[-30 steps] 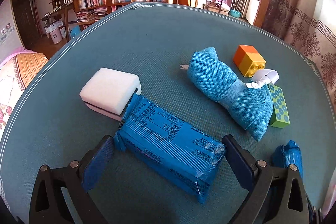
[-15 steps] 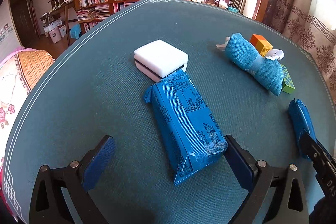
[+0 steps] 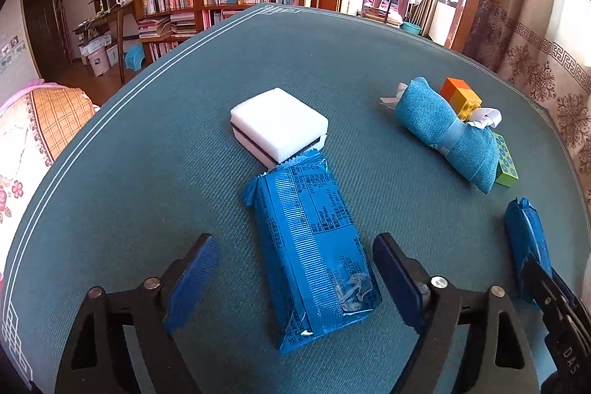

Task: Organize objects
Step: 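Grasp a blue wrapped pack with the right tool while left grasps the other, then carry the blue packs to the clear bowl with both tools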

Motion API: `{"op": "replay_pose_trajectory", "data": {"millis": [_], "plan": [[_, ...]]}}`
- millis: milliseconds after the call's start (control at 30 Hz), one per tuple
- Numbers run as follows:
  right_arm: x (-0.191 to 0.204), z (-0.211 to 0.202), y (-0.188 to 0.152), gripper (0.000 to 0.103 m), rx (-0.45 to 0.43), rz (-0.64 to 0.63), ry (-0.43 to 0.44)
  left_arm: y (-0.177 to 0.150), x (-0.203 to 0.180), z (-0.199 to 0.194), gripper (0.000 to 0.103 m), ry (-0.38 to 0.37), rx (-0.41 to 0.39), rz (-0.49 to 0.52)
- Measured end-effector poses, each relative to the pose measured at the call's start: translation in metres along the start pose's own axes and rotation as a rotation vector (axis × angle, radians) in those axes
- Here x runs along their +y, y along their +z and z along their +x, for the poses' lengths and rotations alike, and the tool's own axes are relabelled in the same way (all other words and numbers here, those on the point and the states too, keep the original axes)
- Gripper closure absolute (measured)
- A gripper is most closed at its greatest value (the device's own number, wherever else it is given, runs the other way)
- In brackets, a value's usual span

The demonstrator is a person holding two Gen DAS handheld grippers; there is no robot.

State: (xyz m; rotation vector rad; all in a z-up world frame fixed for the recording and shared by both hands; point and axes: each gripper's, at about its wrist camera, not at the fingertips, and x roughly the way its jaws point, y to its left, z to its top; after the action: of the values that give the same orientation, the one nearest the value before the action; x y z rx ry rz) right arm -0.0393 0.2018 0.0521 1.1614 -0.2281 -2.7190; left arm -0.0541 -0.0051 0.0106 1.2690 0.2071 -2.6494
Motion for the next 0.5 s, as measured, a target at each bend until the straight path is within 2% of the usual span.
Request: {"op": "replay_pose_trajectory", "data": {"millis": [67, 100, 133, 233, 500], "plan": [[0.0, 0.0, 0.0, 0.056, 0.0, 0.0, 0.0, 0.0, -0.002, -0.001, 0.033, -0.004, -0.01, 0.024], [0.0, 0.0, 0.0, 0.056, 0.0, 0.0, 0.0, 0.0, -0.002, -0.002, 0.044, -0.012, -0.016, 0.035], [-0.001, 0.0, 0.0, 0.056, 0.0, 0.0, 0.0, 0.0, -0.003, -0.004, 0.05, -0.015, -0.02, 0.048], [-0.001, 0.0, 0.0, 0.056, 0.0, 0.001, 0.001, -0.003, -0.002, -0.008, 0.057, -0.056, -0.026, 0.061], [0.004, 0.001, 0.0, 0.057, -0.004, -0.005, 0.02, -0.006, -0.008, -0.023, 0.06, -0.137, -0.045, 0.103]]}}
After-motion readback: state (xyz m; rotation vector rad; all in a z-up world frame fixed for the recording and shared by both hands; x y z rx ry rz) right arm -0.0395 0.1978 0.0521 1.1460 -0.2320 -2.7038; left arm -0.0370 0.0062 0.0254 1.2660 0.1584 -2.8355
